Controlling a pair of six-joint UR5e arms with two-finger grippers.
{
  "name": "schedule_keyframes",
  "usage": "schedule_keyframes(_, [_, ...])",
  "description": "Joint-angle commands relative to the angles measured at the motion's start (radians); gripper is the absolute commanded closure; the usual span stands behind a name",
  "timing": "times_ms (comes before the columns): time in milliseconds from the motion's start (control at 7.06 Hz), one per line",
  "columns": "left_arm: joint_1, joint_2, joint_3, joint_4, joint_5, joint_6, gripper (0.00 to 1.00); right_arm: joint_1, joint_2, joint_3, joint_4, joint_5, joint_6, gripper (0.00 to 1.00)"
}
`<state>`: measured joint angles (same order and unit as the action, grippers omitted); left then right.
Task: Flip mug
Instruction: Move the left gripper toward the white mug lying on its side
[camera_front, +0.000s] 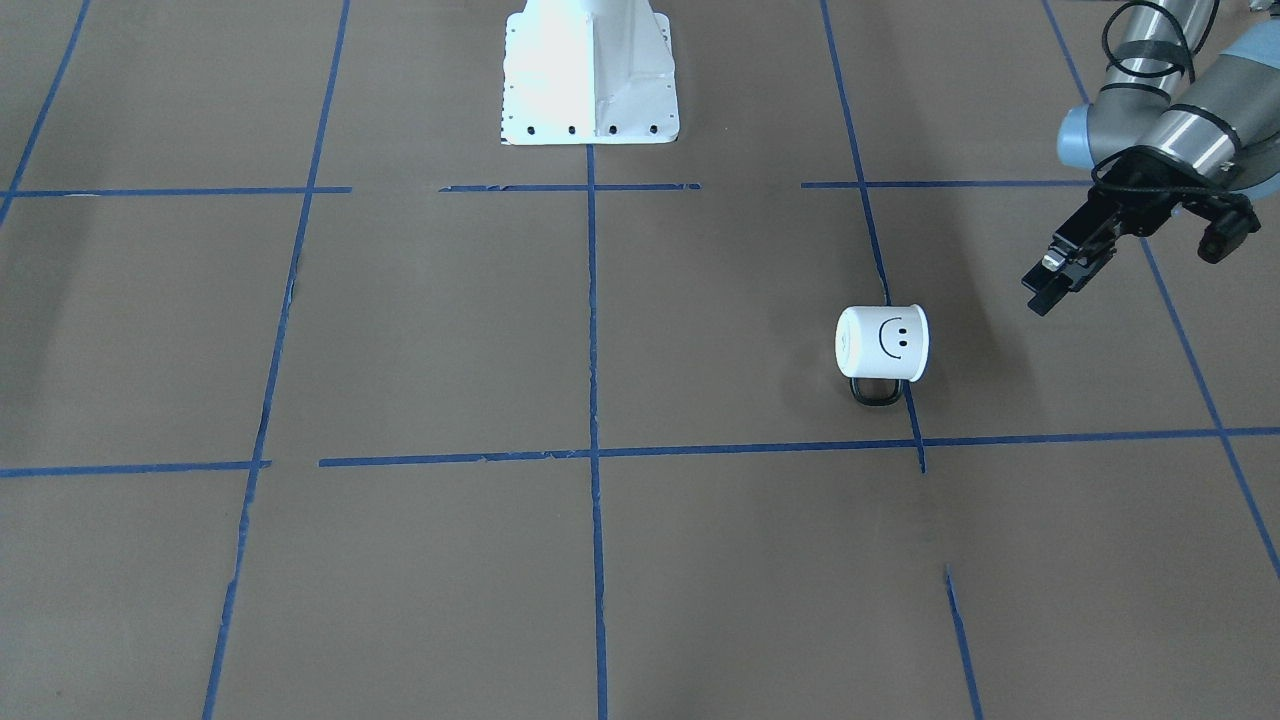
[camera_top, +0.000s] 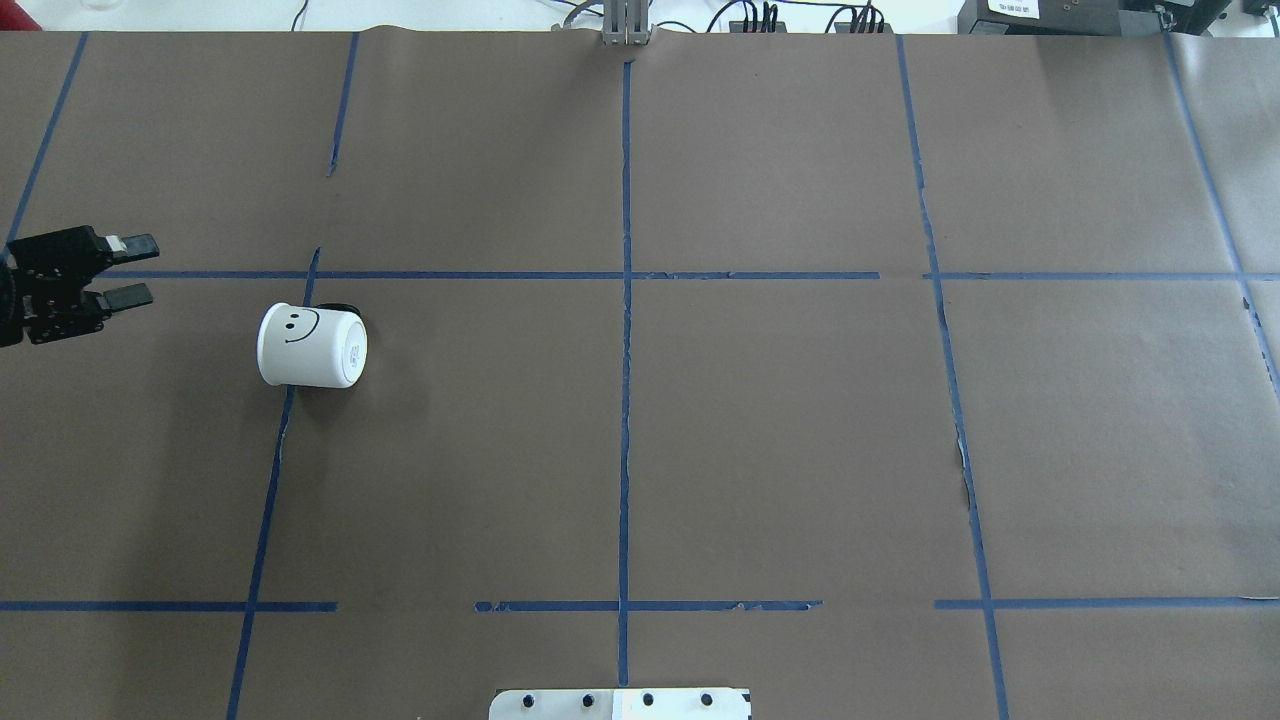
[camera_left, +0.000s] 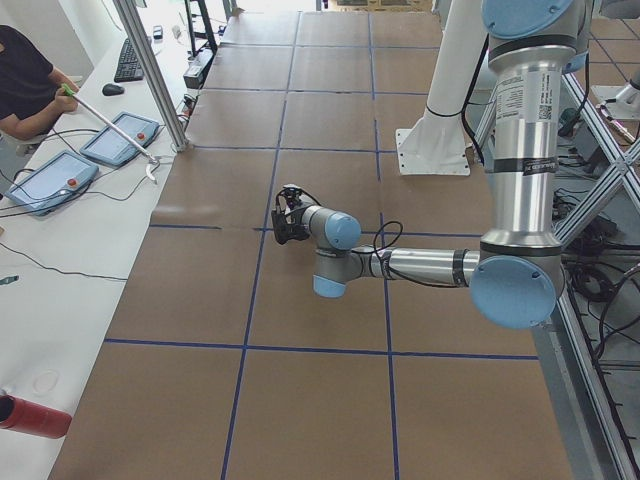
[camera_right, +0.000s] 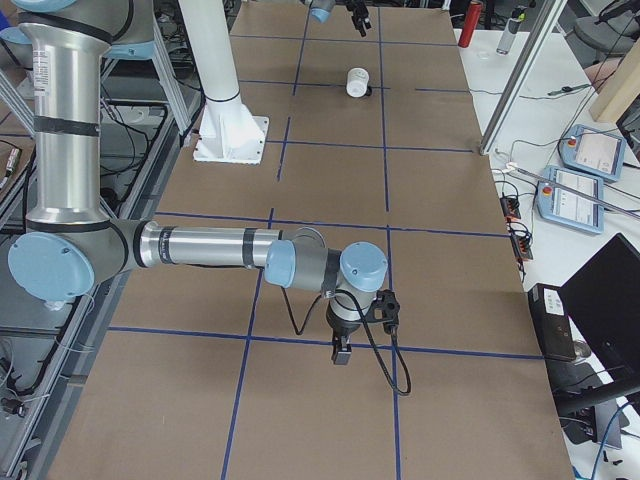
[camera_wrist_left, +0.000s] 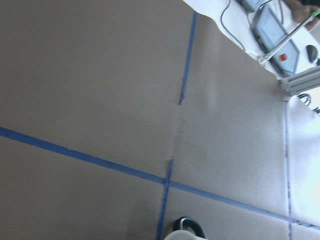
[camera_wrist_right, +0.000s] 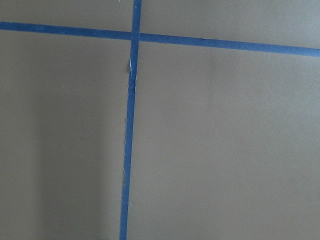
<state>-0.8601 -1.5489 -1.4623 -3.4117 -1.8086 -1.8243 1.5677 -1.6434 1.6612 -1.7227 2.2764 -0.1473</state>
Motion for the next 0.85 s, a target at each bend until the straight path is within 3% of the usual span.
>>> schedule_keyframes(0, [0.117, -0.106, 0.191, -0.255, 0.085, -0.004, 0.0, 0.0, 0.0, 0.0, 0.0, 0.0, 0.0, 0.0])
schedule_keyframes(142, [0.116, -0.131, 0.212, -0.255, -0.063, 0.034, 0.0, 0.0, 0.0, 0.0, 0.0, 0.0, 0.0, 0.0])
schedule_keyframes(283, [0.108, -0.138, 0.246, -0.255, -0.089, 0.139, 0.0, 0.0, 0.0, -0.001, 0.0, 0.0, 0.0, 0.0])
schedule_keyframes(708, [0.075, -0.196, 0.319, -0.256, -0.092, 0.151, 0.0, 0.0, 0.0, 0.0, 0.0, 0.0, 0.0, 0.0])
